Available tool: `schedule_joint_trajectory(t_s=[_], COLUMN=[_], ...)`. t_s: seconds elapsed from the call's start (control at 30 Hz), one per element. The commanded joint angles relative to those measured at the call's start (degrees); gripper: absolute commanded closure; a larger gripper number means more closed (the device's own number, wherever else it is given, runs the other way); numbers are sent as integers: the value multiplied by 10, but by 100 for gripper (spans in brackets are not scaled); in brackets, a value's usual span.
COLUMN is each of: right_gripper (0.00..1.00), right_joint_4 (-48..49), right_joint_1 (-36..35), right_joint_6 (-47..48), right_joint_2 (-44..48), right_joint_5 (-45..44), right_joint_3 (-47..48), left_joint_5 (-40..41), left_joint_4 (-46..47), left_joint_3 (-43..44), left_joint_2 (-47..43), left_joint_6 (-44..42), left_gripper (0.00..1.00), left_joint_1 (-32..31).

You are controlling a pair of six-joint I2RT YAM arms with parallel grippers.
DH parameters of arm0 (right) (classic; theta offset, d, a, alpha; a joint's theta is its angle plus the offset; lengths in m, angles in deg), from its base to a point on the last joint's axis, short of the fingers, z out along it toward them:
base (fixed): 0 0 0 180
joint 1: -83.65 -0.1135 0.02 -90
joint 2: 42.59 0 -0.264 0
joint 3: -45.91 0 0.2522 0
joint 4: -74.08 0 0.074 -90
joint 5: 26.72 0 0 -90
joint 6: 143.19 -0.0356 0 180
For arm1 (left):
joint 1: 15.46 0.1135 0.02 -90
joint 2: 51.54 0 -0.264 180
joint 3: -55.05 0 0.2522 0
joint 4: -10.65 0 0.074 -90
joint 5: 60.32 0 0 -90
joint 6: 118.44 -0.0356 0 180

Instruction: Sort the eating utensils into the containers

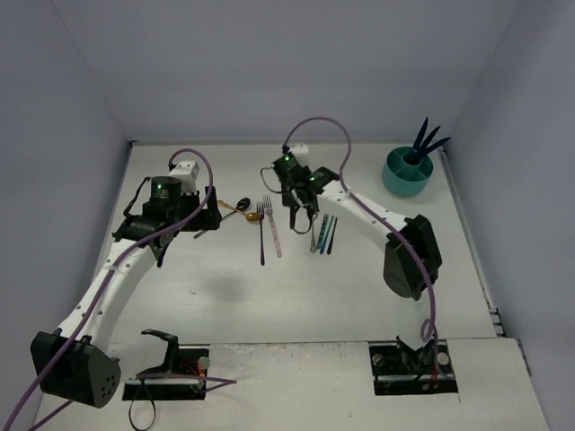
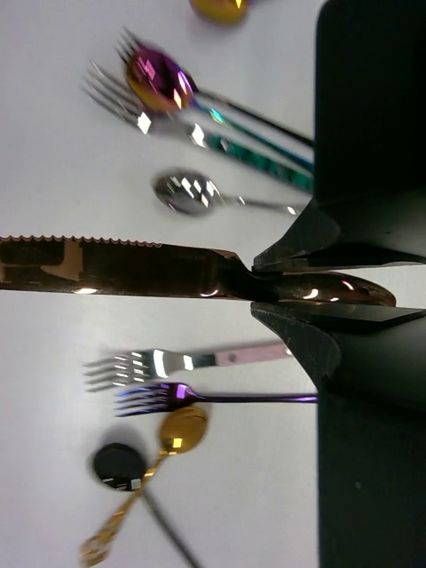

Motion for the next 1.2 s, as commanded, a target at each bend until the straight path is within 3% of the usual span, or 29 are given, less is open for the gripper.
schedule_joint_trajectory(t_s=[0.0,0.23,0.5,0.73,1.17], right_gripper=[100,100,100,100,100], right_joint_4=[67,217,426,593,726], right_joint_1=[73,238,349,388,410], right_joint_6=[86,144,210,251,300], right_joint_2=[119,200,179,136,38], right_joint_5=[-97,-48,-54,-80,-80], right_joint_3=[19,-60,-112,-148,-163], left_joint_5=[-4,-3,-1,0,-3], left_joint_4=[21,23,24,25,27], left_joint_3=[18,17,16,16,15], left_joint_2=[-14,-13,-12,-8,3], left_joint_6=[7,7,6,5,5], left_gripper=[18,18,18,18,19], left_joint_1=[6,5,6,5,6])
